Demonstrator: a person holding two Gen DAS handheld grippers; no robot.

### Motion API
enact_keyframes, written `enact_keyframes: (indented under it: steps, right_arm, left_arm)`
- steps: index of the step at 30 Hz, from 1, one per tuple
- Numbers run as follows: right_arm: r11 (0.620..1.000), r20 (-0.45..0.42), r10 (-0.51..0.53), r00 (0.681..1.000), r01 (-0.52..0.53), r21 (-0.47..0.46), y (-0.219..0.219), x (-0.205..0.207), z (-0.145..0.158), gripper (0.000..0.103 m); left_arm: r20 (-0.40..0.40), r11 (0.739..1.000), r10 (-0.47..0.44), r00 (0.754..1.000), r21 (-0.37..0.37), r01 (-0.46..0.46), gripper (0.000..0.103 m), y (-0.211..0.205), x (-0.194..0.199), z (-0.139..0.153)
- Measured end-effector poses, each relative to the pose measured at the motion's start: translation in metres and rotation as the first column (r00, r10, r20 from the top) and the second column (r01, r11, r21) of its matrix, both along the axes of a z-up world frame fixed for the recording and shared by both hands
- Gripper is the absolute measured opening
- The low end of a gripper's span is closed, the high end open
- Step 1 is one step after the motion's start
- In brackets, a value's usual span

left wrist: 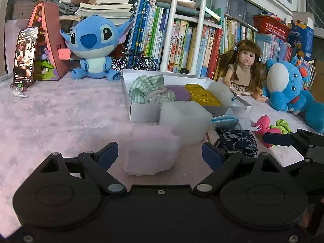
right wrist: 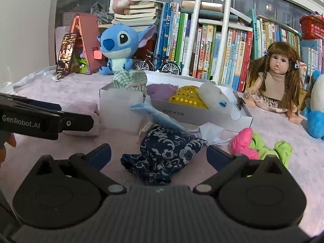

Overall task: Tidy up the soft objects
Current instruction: 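Close the left tool on the pale pink item while the right closes on the blue floral cloth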

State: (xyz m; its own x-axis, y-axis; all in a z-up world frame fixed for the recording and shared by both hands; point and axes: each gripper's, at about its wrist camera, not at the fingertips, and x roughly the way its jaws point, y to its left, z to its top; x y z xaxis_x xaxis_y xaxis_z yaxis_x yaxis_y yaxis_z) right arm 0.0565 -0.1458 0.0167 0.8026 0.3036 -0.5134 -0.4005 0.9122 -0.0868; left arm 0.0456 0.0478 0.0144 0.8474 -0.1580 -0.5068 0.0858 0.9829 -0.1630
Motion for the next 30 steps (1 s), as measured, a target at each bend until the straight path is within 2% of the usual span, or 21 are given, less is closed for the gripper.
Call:
enact_keyframes:
  steps: [13, 21, 26, 30]
  right_arm:
    - [0.999, -0.05, -0.052, 0.997, 0.052, -0.007, 0.001, 0.009, -0.002, 0.103]
    - [0.998, -0.068, -0.061, 0.996, 0.062, 0.018, 0.002, 0.013, -0.001, 0.094]
    - [0.998, -0.074, -0.059, 0.995, 0.061, 0.023, 0.005, 0.014, -0.001, 0.088]
    - [0.996, -0.07, -0.082, 0.994, 0.084, 0.021, 0.005, 0.015, 0.0, 0.084]
  left_arm:
    - [-0.028, 1.0, 0.005, 1.0, -0.024, -0.006, 0.08, -0.001, 0.008, -0.005]
    - [-0.03, 1.0, 0.009, 0.999, -0.026, -0.01, 0.074, -0.002, 0.01, -0.006]
    - [-0.032, 0.999, 0.022, 0.999, -0.023, -0.023, 0.066, -0.002, 0.011, -0.006]
    - [-0.031, 0.999, 0.036, 0.999, -0.013, -0.036, 0.054, 0.0, 0.011, -0.006]
